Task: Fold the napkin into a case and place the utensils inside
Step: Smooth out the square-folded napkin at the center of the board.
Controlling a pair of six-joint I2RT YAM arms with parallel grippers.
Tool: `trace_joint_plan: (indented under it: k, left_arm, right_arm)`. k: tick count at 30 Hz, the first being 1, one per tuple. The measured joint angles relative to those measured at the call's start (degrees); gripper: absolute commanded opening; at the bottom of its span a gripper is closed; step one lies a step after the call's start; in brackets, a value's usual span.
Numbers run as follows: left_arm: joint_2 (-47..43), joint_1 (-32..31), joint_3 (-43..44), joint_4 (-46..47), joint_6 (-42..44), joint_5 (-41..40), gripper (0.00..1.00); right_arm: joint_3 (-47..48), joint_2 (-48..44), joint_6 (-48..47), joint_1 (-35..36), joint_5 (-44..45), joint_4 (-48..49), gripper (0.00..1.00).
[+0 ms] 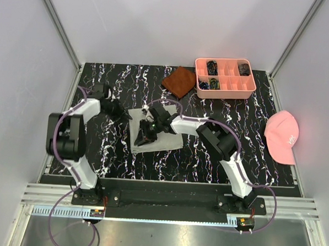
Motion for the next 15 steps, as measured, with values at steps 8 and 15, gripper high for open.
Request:
trace_joint_plan:
  k: [8,15]
  left_arm:
    - [-15.7,-8.1,-8.1,1.6,0.2,-1.0,0.21]
    - [-13.3,-12.2,-16.5,3.6,-0.6,-1.9,0.17]
  right_arm:
    - [-0.5,-5.1,-5.1,-16.3,0.6,-4.8,0.44]
    - [5.2,-4.5,-9.6,-26.6,2.5,-8.9,0.43]
